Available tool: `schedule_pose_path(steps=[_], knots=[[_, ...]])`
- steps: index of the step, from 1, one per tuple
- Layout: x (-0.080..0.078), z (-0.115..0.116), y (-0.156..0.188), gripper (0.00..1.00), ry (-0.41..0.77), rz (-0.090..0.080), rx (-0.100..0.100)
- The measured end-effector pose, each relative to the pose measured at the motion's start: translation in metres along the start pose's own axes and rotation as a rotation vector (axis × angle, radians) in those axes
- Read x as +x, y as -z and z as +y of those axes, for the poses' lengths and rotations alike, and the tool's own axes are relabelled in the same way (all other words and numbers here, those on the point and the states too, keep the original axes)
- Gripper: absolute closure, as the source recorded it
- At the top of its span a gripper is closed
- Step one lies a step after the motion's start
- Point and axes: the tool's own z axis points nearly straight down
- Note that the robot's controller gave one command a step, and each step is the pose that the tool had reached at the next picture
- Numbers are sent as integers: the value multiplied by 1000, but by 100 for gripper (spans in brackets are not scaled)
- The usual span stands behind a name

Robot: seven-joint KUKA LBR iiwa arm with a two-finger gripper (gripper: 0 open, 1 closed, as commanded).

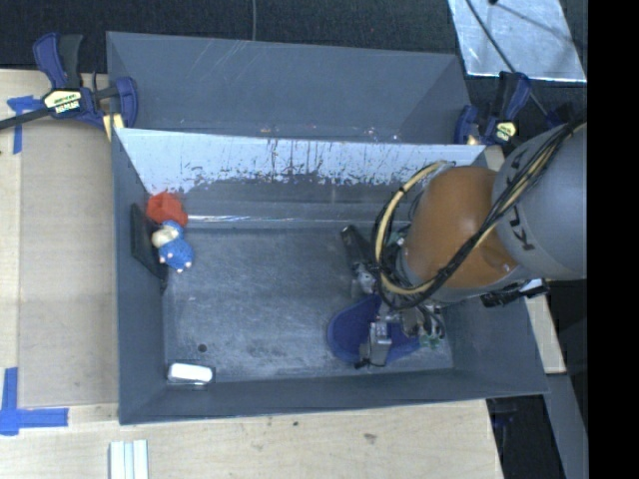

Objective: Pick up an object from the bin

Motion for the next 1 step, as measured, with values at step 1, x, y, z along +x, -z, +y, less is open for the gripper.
schedule_pose_path(steps=[1], knots=[[-3, 0, 4, 100, 0, -9, 0]])
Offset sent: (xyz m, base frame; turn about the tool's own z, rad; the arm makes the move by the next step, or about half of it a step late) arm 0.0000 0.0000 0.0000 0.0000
